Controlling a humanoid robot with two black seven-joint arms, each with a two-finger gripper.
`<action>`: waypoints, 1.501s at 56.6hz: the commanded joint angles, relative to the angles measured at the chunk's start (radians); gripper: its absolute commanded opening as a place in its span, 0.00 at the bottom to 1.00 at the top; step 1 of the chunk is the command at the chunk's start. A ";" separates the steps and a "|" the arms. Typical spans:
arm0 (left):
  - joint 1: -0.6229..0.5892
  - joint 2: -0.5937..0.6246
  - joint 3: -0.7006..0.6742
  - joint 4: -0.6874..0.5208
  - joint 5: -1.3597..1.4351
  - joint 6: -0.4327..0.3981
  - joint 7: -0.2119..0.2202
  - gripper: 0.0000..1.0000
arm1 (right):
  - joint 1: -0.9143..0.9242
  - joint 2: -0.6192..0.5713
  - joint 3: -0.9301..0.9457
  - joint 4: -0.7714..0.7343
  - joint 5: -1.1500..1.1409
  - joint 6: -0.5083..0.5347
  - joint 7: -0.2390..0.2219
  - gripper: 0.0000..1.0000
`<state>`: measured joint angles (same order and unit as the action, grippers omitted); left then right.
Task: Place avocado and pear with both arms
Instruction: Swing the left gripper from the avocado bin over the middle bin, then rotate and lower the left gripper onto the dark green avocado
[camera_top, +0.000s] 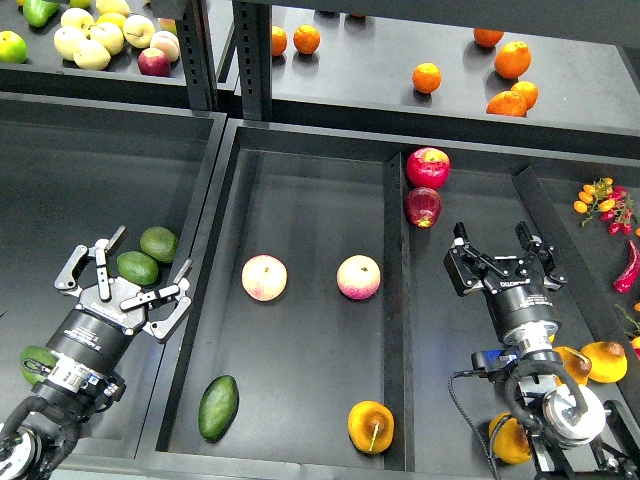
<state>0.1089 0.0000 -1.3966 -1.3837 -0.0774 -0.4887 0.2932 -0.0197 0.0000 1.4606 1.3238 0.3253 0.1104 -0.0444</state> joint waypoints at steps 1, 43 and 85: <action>0.000 0.000 0.025 0.000 -0.001 0.000 -0.011 0.99 | -0.006 0.000 0.001 0.000 0.000 0.002 0.000 1.00; -0.235 0.000 0.096 0.012 0.071 0.000 0.144 0.99 | -0.016 0.000 0.000 0.000 0.000 0.011 0.000 1.00; -1.058 0.445 1.080 0.153 0.180 0.000 0.196 0.99 | -0.020 0.000 -0.011 0.000 0.000 0.011 -0.002 1.00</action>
<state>-0.8223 0.4408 -0.4958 -1.2396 0.0986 -0.4887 0.4887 -0.0401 0.0000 1.4534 1.3238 0.3264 0.1229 -0.0454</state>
